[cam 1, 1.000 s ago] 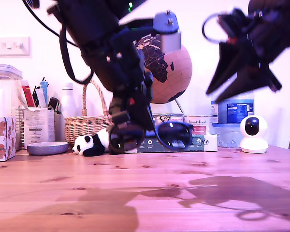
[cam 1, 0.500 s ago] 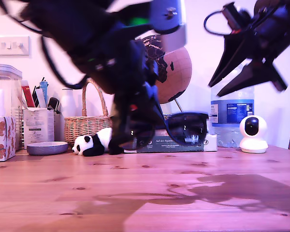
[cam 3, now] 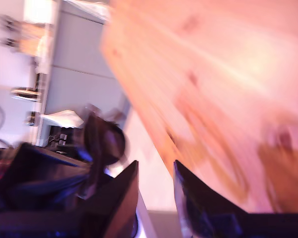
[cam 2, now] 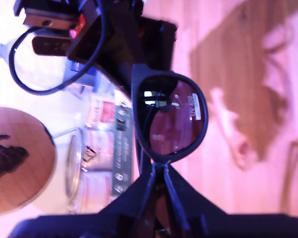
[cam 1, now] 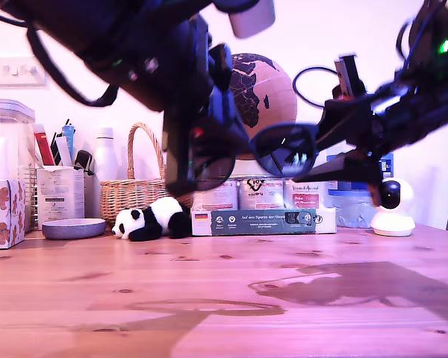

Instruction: Pick up the sunglasses and open them, then place them back on the table

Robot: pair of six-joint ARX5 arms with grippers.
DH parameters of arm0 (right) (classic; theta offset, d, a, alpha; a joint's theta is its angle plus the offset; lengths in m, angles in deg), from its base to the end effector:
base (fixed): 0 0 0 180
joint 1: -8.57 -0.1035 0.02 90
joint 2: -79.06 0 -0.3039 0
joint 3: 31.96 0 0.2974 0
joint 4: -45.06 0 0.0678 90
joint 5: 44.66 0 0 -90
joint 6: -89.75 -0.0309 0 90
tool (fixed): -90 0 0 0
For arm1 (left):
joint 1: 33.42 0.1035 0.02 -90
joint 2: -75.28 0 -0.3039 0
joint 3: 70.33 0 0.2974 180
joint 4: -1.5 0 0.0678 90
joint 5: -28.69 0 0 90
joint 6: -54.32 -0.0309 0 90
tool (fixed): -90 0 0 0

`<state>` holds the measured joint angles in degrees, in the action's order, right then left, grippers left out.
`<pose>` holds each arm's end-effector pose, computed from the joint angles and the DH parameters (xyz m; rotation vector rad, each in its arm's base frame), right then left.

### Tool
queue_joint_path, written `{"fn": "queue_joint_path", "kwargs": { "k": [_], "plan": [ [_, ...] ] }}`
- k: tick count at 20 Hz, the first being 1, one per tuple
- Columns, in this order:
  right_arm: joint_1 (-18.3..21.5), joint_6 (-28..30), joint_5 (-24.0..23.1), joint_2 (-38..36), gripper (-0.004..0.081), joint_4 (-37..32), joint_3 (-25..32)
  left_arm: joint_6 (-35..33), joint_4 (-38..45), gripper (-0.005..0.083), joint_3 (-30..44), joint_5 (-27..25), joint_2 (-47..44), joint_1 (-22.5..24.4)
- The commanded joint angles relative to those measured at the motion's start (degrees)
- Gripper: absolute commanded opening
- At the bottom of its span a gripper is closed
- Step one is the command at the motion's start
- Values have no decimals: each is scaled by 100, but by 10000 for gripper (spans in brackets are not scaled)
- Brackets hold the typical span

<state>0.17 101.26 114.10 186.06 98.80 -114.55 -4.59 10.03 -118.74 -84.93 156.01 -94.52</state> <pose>0.3874 0.0863 0.1939 0.5814 1.1279 1.2255 0.1608 -0.2657 0.2057 1.2655 -0.0482 -0.7652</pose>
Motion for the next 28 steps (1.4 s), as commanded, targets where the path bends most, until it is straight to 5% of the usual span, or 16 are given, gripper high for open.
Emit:
{"fn": "queue_joint_path", "kwargs": {
  "k": [1,8,16,22,25,28],
  "plan": [
    [179,85,339,63,186,-208,-122,50,31,-19,232,-31,-7,20],
    [428,643,461,168,229,-192,-122,1095,114,-19,273,223,-11,271],
    [420,807,428,219,270,168,-122,2837,44,-19,273,2179,-431,1097],
    [332,785,1150,219,278,492,-122,3713,-127,-19,273,4004,-660,2026],
    [111,267,997,219,319,627,-122,3628,-302,-19,273,4063,-660,2129],
    [-129,55,291,219,319,660,-122,3438,-343,-19,273,4059,-658,2131]
  ]
}}
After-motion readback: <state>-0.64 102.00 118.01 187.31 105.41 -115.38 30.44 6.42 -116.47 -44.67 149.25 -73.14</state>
